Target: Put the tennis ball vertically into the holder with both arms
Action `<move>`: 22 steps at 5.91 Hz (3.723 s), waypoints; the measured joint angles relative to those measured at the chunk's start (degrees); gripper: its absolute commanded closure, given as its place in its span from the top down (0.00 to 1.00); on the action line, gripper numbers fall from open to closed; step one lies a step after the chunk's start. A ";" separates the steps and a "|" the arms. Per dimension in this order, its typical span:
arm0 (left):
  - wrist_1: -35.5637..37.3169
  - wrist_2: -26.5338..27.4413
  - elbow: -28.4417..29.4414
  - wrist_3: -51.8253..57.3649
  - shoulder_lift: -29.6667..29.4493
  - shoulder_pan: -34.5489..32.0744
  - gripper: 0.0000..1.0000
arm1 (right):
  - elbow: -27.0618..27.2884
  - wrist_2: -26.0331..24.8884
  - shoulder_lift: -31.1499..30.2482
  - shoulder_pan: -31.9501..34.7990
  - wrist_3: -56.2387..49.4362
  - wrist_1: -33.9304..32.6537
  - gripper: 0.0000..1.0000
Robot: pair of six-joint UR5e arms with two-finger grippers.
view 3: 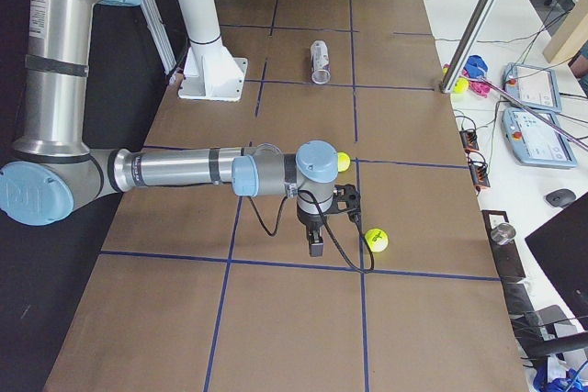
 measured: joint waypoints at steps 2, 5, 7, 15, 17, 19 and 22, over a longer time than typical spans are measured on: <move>-0.56 0.06 -0.07 -0.32 -0.36 0.05 1.00 | 0.80 0.56 -0.60 -0.06 -0.13 -1.04 1.00; -0.94 0.11 0.60 -0.30 -1.10 0.16 1.00 | 0.82 2.21 -0.79 -0.17 0.02 -0.94 1.00; -1.07 -0.04 -0.06 -0.38 -1.34 0.17 1.00 | 0.62 2.34 -0.74 -0.30 -0.02 -0.92 1.00; -18.19 0.97 -0.23 -2.15 -23.34 30.57 1.00 | 0.44 2.43 -0.48 -3.91 0.63 2.47 1.00; -17.41 6.36 -0.70 -2.74 -31.40 39.75 1.00 | 0.45 2.43 -0.47 -3.97 0.65 2.54 1.00; -14.07 17.38 -0.12 -2.51 -38.32 48.45 1.00 | 0.58 2.56 -0.53 -3.97 0.66 2.55 1.00; -11.74 23.97 2.80 1.01 -45.51 53.59 1.00 | 0.77 2.69 -0.56 -3.97 0.67 2.63 1.00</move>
